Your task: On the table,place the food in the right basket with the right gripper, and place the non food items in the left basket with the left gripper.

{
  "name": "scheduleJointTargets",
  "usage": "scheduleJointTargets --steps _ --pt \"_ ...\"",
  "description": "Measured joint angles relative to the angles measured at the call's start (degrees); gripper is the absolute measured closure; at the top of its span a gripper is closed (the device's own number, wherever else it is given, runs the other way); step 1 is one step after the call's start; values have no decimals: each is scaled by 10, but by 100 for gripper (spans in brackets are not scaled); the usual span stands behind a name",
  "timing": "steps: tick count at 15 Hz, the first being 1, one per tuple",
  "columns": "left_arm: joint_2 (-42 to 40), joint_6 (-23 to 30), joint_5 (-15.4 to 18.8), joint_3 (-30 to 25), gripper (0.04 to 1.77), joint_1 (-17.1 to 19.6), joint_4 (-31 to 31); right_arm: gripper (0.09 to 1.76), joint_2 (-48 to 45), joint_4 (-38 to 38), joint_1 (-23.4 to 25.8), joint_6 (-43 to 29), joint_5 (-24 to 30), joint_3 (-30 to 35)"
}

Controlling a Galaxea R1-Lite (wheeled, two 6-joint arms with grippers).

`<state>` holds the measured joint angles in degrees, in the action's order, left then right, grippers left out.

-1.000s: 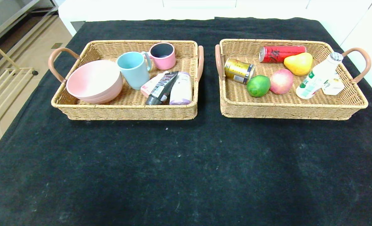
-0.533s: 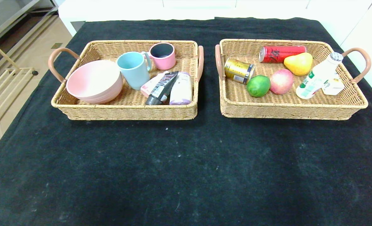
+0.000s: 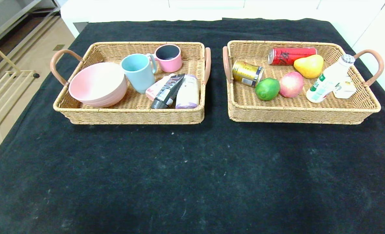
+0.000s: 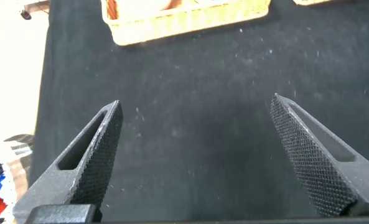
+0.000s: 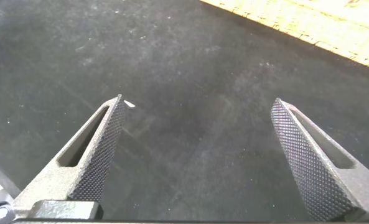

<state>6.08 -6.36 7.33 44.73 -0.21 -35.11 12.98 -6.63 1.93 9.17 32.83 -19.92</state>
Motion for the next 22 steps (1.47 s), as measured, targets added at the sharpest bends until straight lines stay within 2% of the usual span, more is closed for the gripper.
scheduleJointTargets --steps 4,7,10,13,14,16,19,22 --pt "-49 25 -4 -81 9 2 69 14 -61 -17 -12 -3 -29 24" --pt "-59 51 -10 -153 9 2 208 14 -108 -12 -15 -21 -113 42" --pt "-61 52 -25 -249 9 2 317 14 -124 76 -16 -51 -148 82" --pt "-62 52 -29 -327 9 2 363 14 -128 197 -16 -51 -194 167" --pt "-61 50 -29 -347 9 2 367 14 -129 213 -16 -49 -200 182" --pt "-62 50 -32 -379 9 2 370 14 -130 191 -16 -48 -248 195" --pt "-62 49 -54 -419 9 2 392 14 -130 141 -16 -34 -307 198" --pt "-62 25 -73 -443 9 2 403 14 -130 117 -16 -36 -318 199"
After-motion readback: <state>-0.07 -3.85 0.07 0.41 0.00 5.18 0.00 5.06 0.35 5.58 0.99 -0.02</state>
